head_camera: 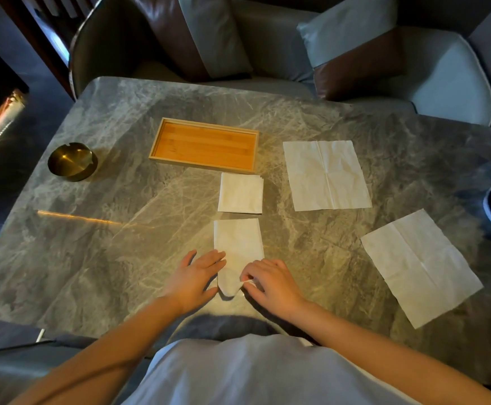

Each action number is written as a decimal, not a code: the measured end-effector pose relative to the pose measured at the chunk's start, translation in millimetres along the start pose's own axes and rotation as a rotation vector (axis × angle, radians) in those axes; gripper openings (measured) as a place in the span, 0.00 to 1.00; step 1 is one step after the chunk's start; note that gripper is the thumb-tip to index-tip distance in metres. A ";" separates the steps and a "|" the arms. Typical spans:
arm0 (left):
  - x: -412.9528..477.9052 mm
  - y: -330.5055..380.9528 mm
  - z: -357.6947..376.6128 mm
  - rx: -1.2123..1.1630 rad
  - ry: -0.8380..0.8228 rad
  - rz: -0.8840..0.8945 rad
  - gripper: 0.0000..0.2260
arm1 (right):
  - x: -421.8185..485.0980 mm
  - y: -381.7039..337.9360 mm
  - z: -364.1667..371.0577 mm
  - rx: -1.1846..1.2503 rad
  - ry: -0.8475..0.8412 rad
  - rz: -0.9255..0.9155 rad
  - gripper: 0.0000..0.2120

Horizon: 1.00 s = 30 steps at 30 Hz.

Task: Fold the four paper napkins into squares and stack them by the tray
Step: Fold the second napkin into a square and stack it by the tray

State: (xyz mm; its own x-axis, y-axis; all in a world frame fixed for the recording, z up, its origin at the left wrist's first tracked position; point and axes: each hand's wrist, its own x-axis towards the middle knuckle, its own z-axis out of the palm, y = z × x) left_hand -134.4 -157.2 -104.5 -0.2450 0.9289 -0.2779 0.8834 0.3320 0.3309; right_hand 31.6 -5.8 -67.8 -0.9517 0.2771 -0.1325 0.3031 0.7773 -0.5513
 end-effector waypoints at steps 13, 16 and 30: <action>3.2 10.2 -14.7 -0.428 0.100 -0.172 0.11 | -24.1 20.0 1.8 0.269 -0.051 0.231 0.14; 1.1 13.2 -17.1 -0.417 0.127 -0.176 0.09 | -19.6 15.7 4.2 0.415 0.010 0.332 0.08; 1.5 28.7 -20.8 -0.559 0.098 -0.424 0.11 | -16.8 18.6 14.4 0.534 0.031 0.535 0.07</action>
State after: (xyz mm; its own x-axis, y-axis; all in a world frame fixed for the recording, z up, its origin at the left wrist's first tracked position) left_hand -117.8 -142.9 -76.7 -0.5800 0.7030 -0.4116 0.3727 0.6783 0.6333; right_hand 52.5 -4.1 -87.7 -0.6772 0.5615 -0.4755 0.6505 0.1549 -0.7436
